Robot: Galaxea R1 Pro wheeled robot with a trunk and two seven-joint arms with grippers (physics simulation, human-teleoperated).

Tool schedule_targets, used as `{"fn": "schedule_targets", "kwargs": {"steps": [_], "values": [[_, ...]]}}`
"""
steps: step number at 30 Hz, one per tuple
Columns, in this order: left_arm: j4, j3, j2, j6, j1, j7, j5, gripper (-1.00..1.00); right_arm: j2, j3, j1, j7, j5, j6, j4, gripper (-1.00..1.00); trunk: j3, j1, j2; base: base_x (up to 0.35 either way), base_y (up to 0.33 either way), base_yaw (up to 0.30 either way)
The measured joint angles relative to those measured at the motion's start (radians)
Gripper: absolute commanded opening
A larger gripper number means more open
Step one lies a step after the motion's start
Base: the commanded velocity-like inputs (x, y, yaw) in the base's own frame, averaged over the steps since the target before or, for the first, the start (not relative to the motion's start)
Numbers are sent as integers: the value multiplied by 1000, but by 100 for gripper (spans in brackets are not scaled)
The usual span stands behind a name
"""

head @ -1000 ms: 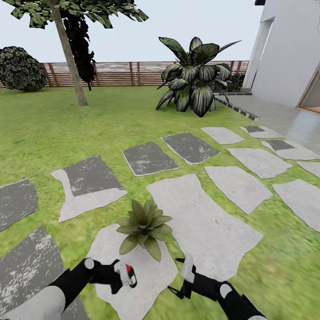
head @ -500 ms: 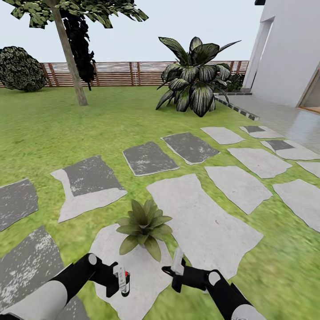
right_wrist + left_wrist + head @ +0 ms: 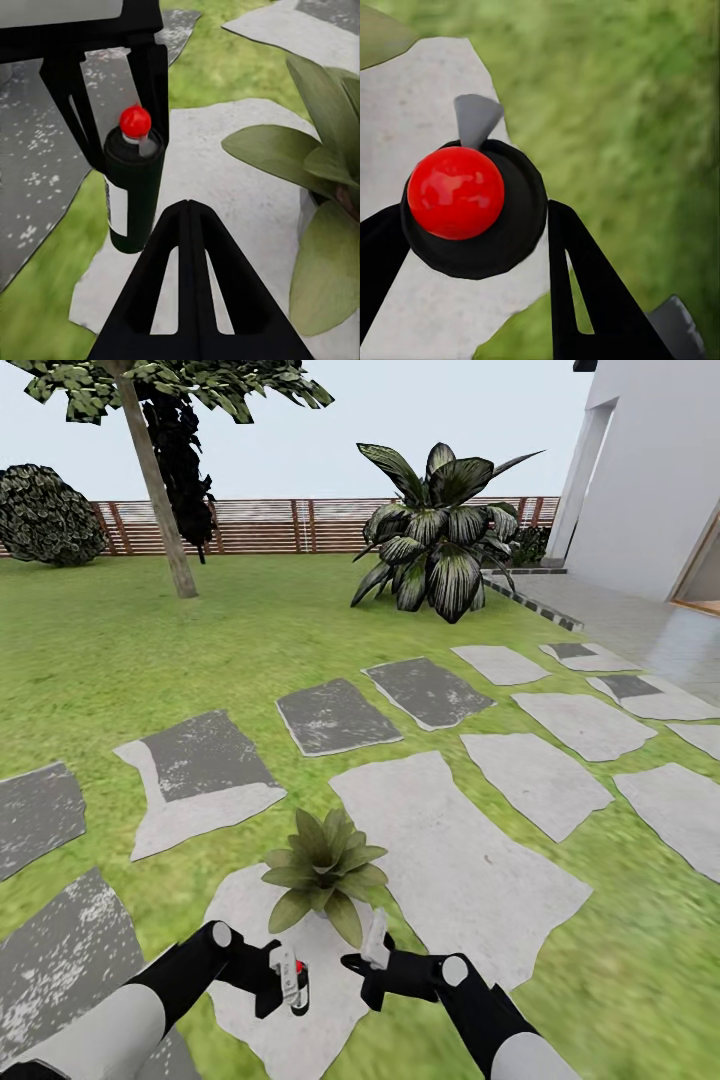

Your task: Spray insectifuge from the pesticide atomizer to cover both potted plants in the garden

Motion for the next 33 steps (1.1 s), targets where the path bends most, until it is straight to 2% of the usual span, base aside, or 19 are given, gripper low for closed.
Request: {"fn": "schedule_targets", "kwargs": {"steps": [6,15,33], "values": [[0,1,-13,-4,2,0,3,-100,3,0,0,-1,0,0,1,-100,0,0,0,0,0,0],[0,1,-55,-9,3,0,3,-100,3,0,0,-1,0,0,1,-100,0,0,0,0,0,0],[-1,2,-86,-11,1,0,5,-100,3,0,0,-1,0,0,1,-100,0,0,0,0,0,0]]}}
